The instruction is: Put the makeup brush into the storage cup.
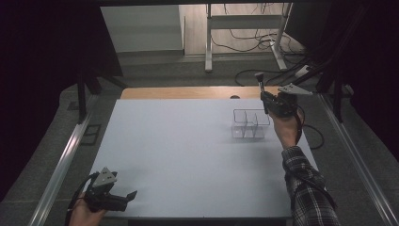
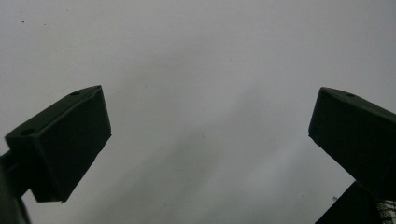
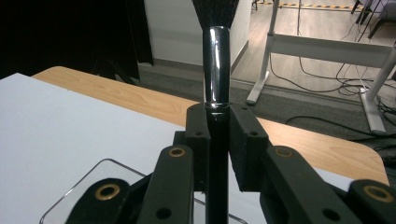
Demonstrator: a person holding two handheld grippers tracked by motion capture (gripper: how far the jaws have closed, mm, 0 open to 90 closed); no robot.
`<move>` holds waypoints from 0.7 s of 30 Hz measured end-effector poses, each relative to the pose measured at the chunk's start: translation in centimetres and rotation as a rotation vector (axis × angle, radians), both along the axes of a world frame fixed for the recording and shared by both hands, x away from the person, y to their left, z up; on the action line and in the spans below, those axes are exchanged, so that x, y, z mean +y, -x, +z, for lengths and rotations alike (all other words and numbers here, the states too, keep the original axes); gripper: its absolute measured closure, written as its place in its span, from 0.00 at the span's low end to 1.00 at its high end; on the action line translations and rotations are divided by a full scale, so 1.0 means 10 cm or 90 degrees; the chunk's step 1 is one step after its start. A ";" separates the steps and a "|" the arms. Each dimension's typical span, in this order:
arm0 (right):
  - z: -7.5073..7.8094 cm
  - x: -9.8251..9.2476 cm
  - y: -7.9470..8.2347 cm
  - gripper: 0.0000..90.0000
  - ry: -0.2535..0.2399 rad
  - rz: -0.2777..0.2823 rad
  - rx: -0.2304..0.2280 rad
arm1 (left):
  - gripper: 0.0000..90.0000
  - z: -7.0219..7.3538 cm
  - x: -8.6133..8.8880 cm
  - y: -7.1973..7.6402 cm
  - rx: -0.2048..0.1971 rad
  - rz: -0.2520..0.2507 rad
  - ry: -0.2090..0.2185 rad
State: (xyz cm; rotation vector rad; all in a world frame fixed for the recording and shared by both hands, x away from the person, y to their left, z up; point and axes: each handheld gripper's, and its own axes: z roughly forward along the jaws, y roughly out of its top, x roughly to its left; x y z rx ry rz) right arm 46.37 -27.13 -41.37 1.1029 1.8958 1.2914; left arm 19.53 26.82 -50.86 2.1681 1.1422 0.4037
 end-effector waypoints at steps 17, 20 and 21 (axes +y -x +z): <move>-0.14 -0.05 0.03 0.87 0.003 0.002 0.008 | 0.00 0.00 0.00 0.00 0.001 -0.001 -0.002; -0.17 -0.05 0.03 0.87 0.004 0.004 0.009 | 0.00 0.00 0.00 0.00 0.001 -0.001 -0.002; -0.18 -0.05 0.03 0.87 0.004 0.004 0.010 | 0.00 0.00 0.00 0.00 0.002 0.000 -0.002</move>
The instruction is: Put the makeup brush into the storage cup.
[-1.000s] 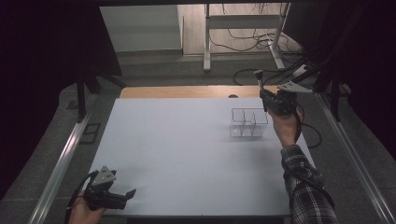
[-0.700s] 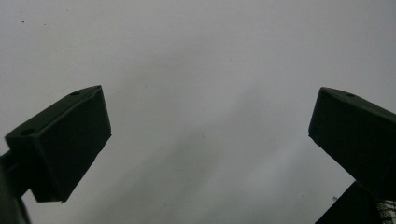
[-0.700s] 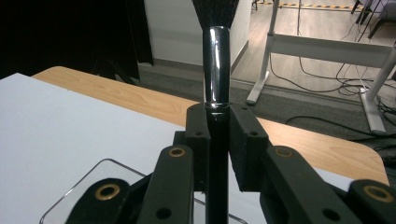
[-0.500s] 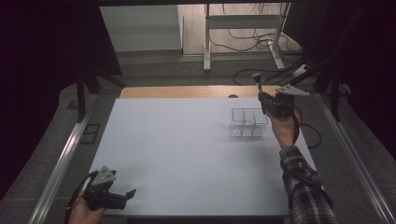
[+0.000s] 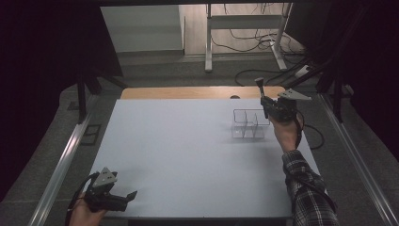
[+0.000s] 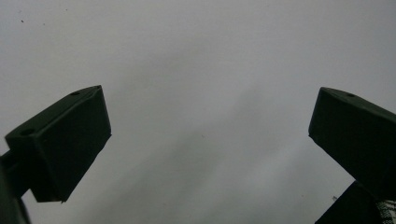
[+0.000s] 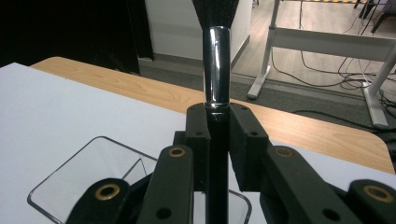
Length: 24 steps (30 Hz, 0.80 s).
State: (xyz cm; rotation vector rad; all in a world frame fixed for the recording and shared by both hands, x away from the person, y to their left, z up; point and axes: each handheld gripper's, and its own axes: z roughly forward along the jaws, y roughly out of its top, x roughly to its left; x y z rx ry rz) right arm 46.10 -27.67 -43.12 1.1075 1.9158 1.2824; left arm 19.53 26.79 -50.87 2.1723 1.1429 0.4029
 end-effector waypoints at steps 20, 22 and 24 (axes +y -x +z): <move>-0.12 0.03 0.02 0.87 0.004 0.004 0.013 | 0.00 0.00 0.00 0.00 0.001 0.000 0.000; -0.13 0.03 0.02 0.87 0.004 0.003 0.014 | 0.00 0.00 0.00 0.00 0.001 0.000 0.000; -0.13 0.03 0.02 0.87 0.004 0.003 0.015 | 0.00 0.00 0.00 0.00 0.001 0.000 0.000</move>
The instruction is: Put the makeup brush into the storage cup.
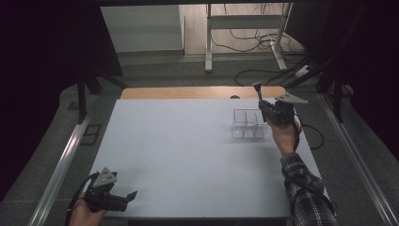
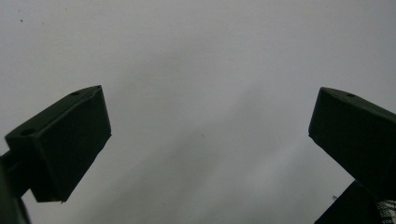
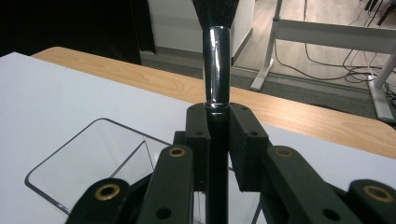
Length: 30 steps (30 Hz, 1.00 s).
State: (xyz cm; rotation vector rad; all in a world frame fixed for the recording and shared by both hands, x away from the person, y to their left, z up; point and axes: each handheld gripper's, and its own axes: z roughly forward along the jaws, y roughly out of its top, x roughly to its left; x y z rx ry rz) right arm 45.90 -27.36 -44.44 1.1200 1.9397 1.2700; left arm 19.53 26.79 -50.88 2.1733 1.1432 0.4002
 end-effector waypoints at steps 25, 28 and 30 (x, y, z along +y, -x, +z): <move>-0.11 0.00 0.02 0.87 0.021 0.000 0.017 | 0.00 0.00 -0.01 0.00 0.000 -0.002 0.000; -0.11 0.00 0.02 0.87 0.022 0.000 0.017 | 0.00 0.00 -0.01 0.00 0.000 -0.003 0.000; -0.12 0.00 0.03 0.87 0.023 0.001 0.016 | 0.00 0.00 -0.01 0.00 0.000 -0.003 0.000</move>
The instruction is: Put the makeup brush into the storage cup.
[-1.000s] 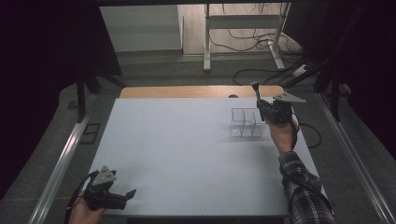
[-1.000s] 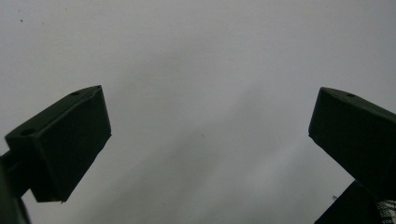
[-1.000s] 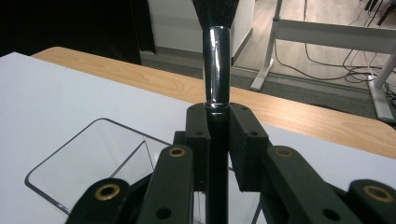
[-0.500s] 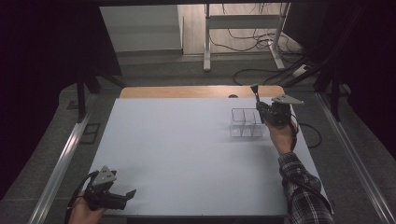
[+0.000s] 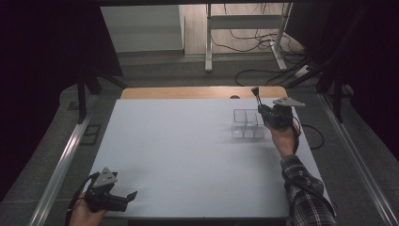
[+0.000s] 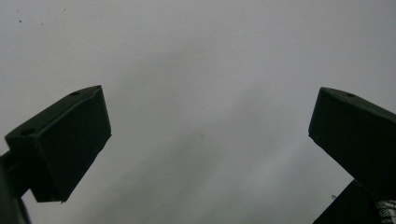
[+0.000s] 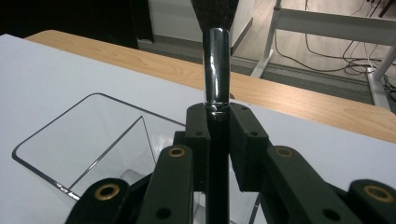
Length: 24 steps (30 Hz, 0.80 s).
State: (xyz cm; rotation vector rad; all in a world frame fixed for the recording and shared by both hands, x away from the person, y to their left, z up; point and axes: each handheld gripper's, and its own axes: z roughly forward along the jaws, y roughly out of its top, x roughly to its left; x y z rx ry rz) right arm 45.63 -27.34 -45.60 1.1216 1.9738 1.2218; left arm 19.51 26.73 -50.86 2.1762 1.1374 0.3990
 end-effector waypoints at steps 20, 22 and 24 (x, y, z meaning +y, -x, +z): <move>0.05 0.03 0.01 0.41 -0.014 0.012 0.003 | 0.00 0.00 -0.01 0.00 0.001 -0.002 -0.002; 0.05 0.03 0.01 0.38 -0.014 0.010 0.004 | 0.00 0.00 0.00 0.00 0.001 -0.002 -0.002; 0.05 0.02 0.00 0.35 -0.019 0.008 0.011 | 0.00 0.00 0.00 0.00 0.001 -0.001 -0.001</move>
